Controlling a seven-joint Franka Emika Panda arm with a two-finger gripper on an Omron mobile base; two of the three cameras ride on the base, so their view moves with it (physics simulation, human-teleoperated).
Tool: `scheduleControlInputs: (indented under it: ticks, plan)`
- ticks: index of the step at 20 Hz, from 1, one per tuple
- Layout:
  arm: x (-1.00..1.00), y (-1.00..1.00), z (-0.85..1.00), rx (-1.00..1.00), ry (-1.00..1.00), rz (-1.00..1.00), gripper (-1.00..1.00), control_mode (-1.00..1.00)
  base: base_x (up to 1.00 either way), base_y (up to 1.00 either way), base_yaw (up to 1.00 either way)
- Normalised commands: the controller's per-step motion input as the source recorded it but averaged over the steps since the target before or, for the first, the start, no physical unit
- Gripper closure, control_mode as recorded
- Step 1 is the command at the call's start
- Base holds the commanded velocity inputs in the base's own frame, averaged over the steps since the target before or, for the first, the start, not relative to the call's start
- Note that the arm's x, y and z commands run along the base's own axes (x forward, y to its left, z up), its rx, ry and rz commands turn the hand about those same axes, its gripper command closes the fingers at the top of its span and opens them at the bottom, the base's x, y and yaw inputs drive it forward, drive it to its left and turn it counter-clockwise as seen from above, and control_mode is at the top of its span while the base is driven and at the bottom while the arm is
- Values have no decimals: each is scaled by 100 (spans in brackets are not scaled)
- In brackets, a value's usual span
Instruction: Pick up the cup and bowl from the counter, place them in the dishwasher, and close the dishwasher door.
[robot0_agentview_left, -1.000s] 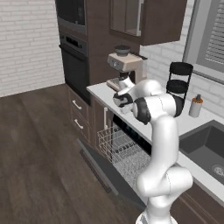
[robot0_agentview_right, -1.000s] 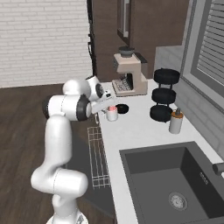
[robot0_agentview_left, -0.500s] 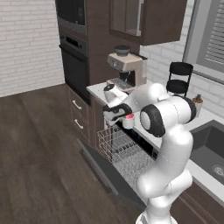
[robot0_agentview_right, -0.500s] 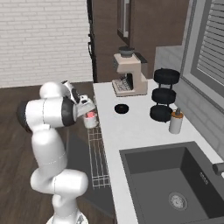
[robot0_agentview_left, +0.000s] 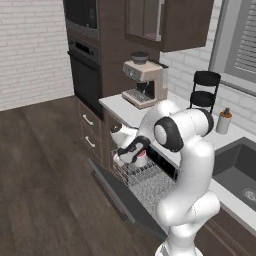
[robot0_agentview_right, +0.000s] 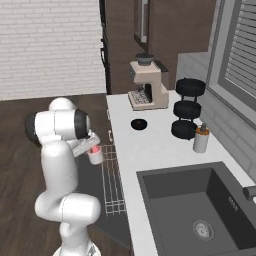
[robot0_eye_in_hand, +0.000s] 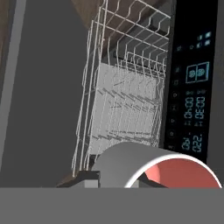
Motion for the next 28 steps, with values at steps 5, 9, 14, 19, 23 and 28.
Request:
scheduleControlInputs:
  ticks: [5,9,14,19,23,28]
  plan:
    - [48,-2,-71,-16,0,15,100,-100,0,0,0]
    - [28,-2,-71,-12,1,12,100,-100,0,0,0]
    - [16,-12,-45,-1,0,7,100,-100,0,0,0]
    - [18,-23,-24,0,0,7,100,-100,0,0,0]
    - [20,-29,-35,1,2,11,100,-100,0,0,0]
    - [27,-25,-58,1,6,13,100,-100,0,0,0]
